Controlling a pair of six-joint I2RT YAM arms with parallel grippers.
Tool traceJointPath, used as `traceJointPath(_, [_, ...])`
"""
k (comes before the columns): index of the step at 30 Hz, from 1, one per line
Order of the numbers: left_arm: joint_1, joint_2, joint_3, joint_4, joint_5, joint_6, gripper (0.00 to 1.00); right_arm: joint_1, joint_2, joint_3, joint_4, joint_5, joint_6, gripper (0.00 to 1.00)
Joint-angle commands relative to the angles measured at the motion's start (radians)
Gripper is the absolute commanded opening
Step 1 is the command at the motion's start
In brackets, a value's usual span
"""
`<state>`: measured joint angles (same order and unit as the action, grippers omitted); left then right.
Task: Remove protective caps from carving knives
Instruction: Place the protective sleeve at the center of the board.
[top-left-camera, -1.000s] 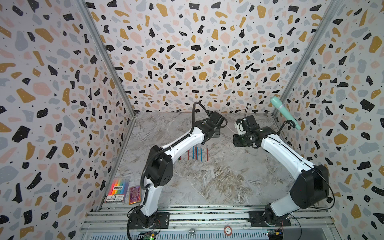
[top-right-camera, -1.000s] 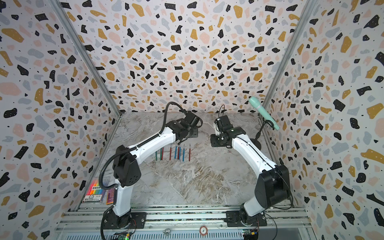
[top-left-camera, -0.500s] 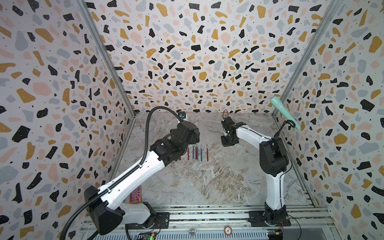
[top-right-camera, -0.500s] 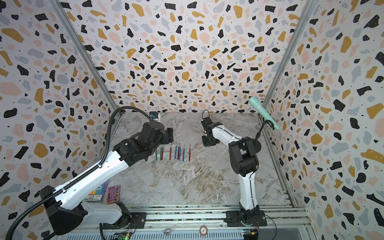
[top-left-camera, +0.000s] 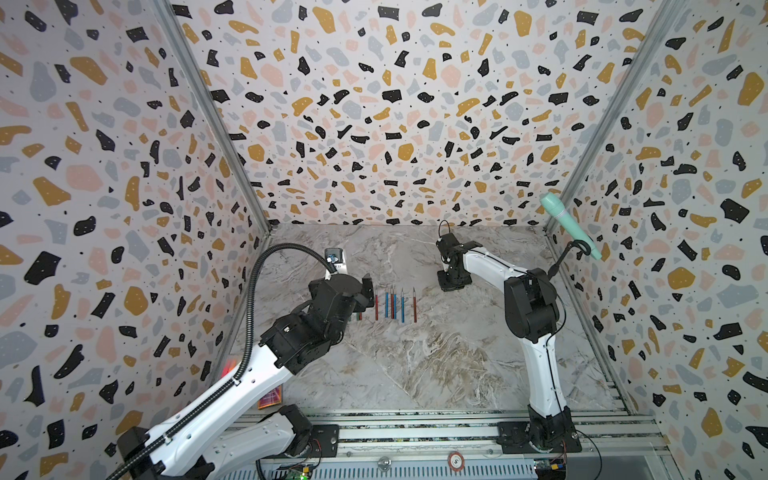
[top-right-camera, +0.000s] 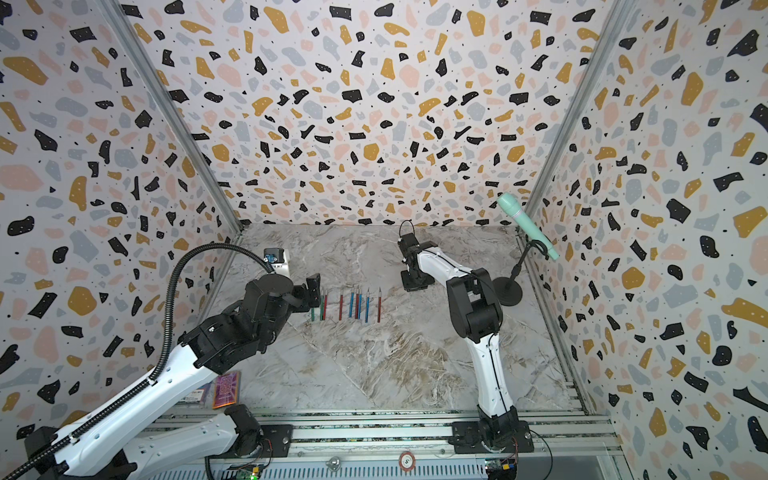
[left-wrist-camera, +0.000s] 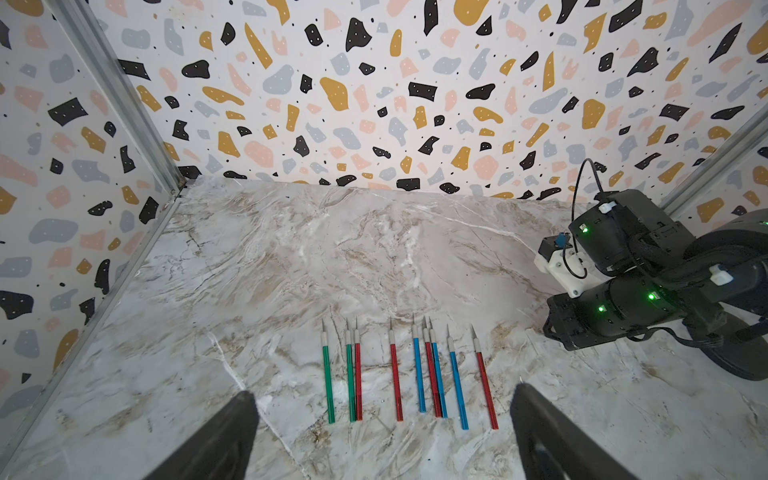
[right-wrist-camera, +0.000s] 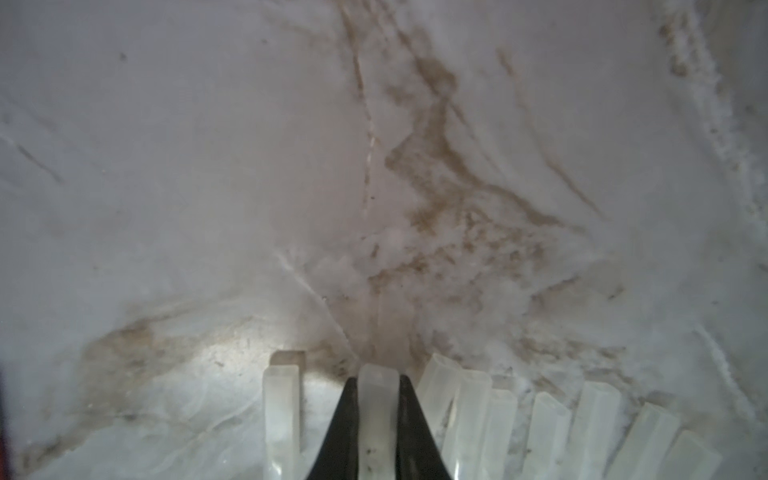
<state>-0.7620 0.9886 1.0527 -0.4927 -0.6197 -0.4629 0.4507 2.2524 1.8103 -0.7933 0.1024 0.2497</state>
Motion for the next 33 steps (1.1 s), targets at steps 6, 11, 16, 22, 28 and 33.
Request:
traceJointPath(6, [0.006,0.018,0.0,0.021,0.001,0.009,0.94,0.019,-0.02,0.006,-0.057,0.005,0.071,0.0])
traceJointPath(11, [0.005,0.033,0.012,0.016,0.02,0.004,0.94,0.018,-0.025,-0.011,-0.052,0.003,0.091,0.11])
traceJointPath(16, [0.005,0.045,0.02,0.009,0.031,0.009,0.94,0.019,-0.025,-0.008,-0.055,-0.01,0.095,0.2])
traceJointPath(22, [0.006,0.061,0.022,0.015,0.045,0.011,0.95,0.023,-0.026,0.011,-0.073,-0.005,0.095,0.28])
traceJointPath(28, [0.005,0.075,0.031,0.036,0.022,0.027,0.99,0.03,-0.083,0.111,-0.125,0.041,0.095,0.36])
traceJointPath(33, [0.005,0.101,0.063,0.085,-0.007,0.042,1.0,0.043,-0.124,0.387,-0.271,0.091,0.091,0.52])
